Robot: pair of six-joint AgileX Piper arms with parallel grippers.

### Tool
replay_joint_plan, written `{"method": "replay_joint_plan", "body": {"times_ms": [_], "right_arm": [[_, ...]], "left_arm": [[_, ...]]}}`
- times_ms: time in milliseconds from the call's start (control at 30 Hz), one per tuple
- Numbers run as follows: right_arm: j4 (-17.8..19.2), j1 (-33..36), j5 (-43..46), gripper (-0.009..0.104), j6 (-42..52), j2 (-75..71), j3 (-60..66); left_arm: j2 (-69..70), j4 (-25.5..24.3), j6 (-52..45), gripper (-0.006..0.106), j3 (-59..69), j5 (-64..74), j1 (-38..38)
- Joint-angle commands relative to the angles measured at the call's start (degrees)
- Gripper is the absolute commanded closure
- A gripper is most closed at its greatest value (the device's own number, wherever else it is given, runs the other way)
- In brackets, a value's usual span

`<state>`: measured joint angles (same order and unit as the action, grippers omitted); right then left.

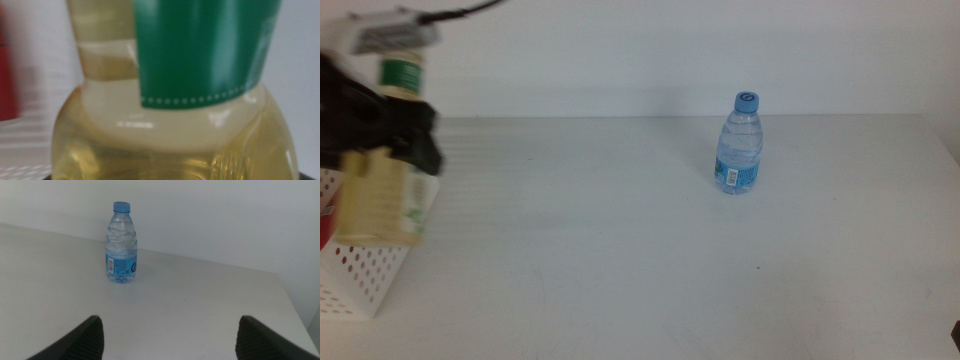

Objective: Use arms to grab the bottles and put them into the dustbin to the left of the table.

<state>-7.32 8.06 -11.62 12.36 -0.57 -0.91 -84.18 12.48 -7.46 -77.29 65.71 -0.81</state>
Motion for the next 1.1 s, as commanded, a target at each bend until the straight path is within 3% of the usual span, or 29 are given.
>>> {"method": "replay_joint_plan", "body": {"times_ms": [0, 167, 500, 1067], "right_arm": [[0.2, -0.3, 4.5, 0.014, 0.5, -1.5, -1.3], [0.2, -0.3, 4.5, 0.014, 0.5, -1.5, -1.3], [0.2, -0.3, 4.5, 0.014, 0.5, -1.5, -1.3], [0.2, -0.3, 4.5, 0.014, 0.5, -1.5, -1.3]], "left_arm": [[0.3, 0.0, -1.4, 0.105, -5.8, 1.3, -3.1], [-6.6, -4.6, -4.5, 0.105, -14.5, 9.8, -7.5], [-15.0, -10.4, -6.5, 0.105, -21.9, 9.7, -14.2], [-25.2, -9.5, -8.3, 0.105, -21.4, 9.7, -16.4]]}}
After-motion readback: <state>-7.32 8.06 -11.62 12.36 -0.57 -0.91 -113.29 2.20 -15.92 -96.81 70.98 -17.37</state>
